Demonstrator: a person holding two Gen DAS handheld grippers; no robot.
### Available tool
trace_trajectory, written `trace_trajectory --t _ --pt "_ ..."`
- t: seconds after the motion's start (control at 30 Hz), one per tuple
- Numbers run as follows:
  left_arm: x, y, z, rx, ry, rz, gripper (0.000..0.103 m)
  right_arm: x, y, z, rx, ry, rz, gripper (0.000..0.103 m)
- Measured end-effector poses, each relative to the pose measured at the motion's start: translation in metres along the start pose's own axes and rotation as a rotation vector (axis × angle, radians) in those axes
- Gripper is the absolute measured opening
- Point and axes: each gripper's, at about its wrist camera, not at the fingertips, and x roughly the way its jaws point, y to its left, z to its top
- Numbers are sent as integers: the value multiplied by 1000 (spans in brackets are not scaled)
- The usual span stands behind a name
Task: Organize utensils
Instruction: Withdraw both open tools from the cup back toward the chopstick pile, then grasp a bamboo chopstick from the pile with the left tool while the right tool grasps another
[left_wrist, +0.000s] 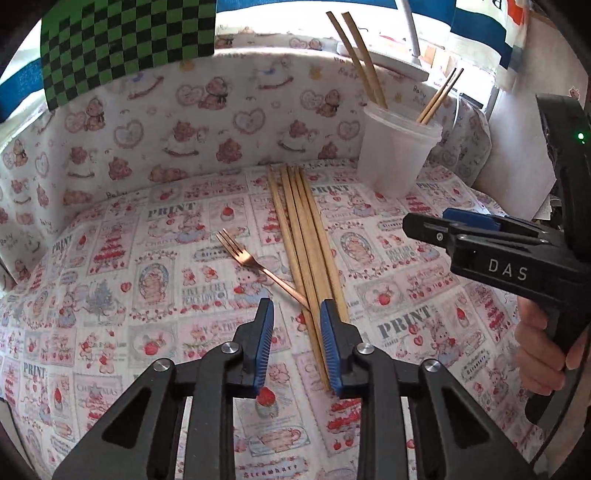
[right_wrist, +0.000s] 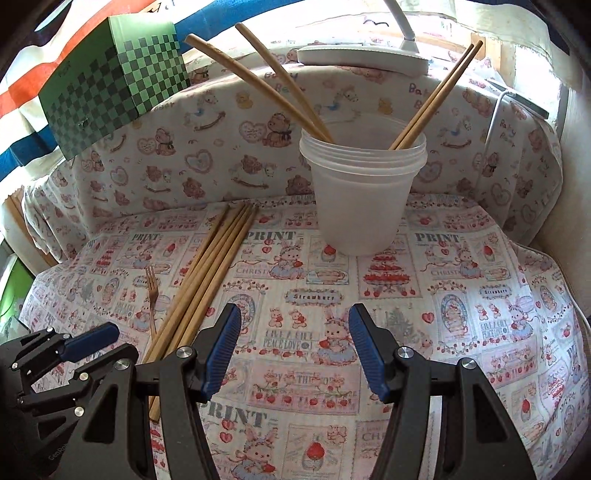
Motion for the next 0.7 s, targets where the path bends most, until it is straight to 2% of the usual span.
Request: trace_trajectory --t 0.3,0.47,0.53,0.7 --pt "9 1 -1 -9 41 20 20 -8 0 0 -9 -30 -26 63" --pt "14 4 -2 -26 68 -25 15 -7 0 1 -10 -25 -29 63" --pt "13 4 -2 -30 69 -38 8 -7 0 0 -10 -26 -31 63" --pt "5 4 -1 -37 33 -61 4 -7 1 0 -11 -32 -37 63"
